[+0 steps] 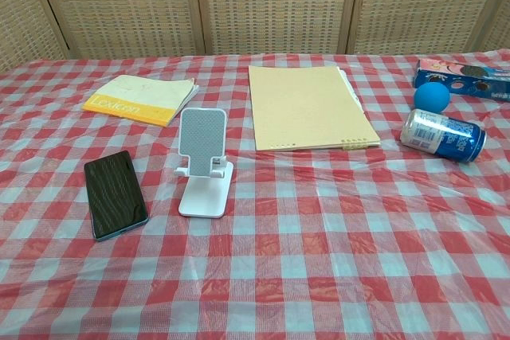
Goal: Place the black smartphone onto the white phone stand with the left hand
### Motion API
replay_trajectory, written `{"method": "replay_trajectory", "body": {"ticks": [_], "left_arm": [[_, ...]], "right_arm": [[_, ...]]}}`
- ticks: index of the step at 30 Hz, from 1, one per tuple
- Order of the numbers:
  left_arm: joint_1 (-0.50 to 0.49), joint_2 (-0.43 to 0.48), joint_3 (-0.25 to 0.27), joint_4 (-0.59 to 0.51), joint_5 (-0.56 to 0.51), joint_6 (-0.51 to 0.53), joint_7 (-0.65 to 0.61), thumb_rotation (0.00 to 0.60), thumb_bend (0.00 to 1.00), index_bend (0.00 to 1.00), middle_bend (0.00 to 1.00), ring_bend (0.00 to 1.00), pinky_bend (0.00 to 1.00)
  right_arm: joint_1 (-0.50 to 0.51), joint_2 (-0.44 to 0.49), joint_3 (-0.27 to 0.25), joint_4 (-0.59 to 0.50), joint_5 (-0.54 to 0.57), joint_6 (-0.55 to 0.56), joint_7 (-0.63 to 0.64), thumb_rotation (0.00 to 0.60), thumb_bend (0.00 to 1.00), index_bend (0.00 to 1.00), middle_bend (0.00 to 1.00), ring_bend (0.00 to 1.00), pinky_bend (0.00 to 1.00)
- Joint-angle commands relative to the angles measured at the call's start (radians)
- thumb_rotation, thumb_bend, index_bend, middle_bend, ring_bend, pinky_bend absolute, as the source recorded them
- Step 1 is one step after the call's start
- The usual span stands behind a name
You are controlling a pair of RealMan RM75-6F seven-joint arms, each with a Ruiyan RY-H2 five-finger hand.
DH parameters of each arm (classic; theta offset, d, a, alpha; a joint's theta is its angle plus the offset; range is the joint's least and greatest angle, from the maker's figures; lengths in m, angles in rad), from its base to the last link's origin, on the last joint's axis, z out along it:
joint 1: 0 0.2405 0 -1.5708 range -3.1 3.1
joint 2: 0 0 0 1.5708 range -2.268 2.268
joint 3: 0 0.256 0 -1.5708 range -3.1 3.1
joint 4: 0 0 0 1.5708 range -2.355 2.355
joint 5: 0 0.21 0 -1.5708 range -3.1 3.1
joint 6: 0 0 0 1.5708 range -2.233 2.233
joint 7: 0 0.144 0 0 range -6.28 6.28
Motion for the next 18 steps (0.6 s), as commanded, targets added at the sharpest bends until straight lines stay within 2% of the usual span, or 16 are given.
{"method": "replay_trajectory", "body": {"ticks": [1, 10, 14, 18], "left_arm": [[-0.001, 0.001, 0.0, 0.0, -0.002, -0.003, -0.004, 0.6, 0.0, 0.0, 0.0, 0.0, 0.0], [-0.028, -0.006, -0.004, 0.005, -0.004, -0.047, -0.001, 0.6, 0.0, 0.0, 0.0, 0.0, 0.0], [-0.142, -0.003, -0.001, 0.033, 0.047, -0.197, 0.062, 0.6, 0.0, 0.0, 0.0, 0.0, 0.0], [-0.291, -0.025, -0.011, 0.101, 0.153, -0.318, 0.099, 0.6, 0.0, 0.0, 0.0, 0.0, 0.0]], "right_arm": [[-0.001, 0.002, -0.001, -0.002, 0.0, -0.001, 0.003, 0.6, 0.0, 0.02, 0.0, 0.0, 0.0], [0.002, 0.004, 0.002, 0.003, 0.009, -0.013, 0.02, 0.6, 0.0, 0.03, 0.0, 0.0, 0.0], [0.009, 0.001, 0.015, 0.011, 0.042, -0.036, 0.023, 0.6, 0.0, 0.03, 0.0, 0.0, 0.0], [0.015, -0.002, 0.028, 0.018, 0.077, -0.057, 0.017, 0.6, 0.0, 0.03, 0.0, 0.0, 0.0]]}}
